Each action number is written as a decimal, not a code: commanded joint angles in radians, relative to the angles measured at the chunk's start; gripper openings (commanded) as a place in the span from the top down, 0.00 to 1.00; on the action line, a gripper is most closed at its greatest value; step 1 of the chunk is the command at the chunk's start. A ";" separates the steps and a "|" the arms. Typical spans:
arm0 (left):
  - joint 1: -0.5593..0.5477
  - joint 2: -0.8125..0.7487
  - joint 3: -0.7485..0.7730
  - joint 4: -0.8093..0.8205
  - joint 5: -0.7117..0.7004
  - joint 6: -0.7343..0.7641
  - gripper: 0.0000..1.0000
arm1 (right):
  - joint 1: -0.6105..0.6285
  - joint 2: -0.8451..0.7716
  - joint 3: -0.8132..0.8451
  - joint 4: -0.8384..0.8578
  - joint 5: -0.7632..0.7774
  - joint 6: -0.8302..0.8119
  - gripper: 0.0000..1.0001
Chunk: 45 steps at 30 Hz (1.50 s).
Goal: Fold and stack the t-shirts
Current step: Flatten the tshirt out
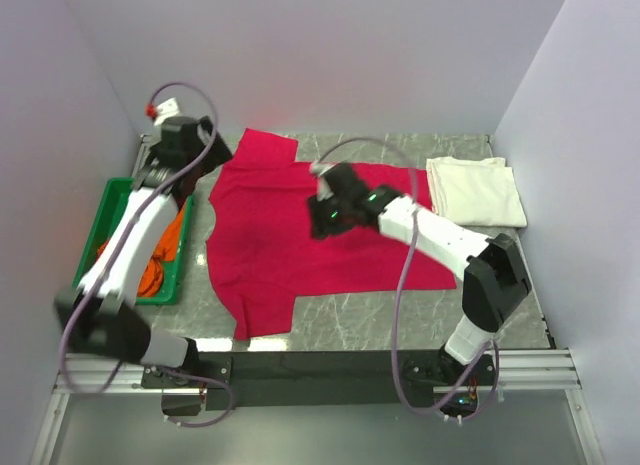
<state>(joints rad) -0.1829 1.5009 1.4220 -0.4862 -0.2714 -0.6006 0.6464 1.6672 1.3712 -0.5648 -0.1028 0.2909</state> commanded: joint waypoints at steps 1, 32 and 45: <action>0.013 -0.175 -0.179 0.000 -0.118 0.024 0.01 | 0.160 -0.008 -0.032 0.046 -0.014 -0.099 0.45; 0.106 -0.792 -0.719 0.143 -0.379 -0.004 0.05 | 0.598 0.698 0.678 -0.159 -0.095 -0.389 0.55; 0.128 -0.795 -0.722 0.152 -0.348 -0.004 0.05 | 0.604 0.784 0.782 -0.182 -0.193 -0.417 0.63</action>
<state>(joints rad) -0.0628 0.7170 0.6941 -0.3771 -0.6342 -0.5919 1.2442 2.4115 2.0678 -0.7284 -0.2386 -0.1017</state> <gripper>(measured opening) 0.954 0.373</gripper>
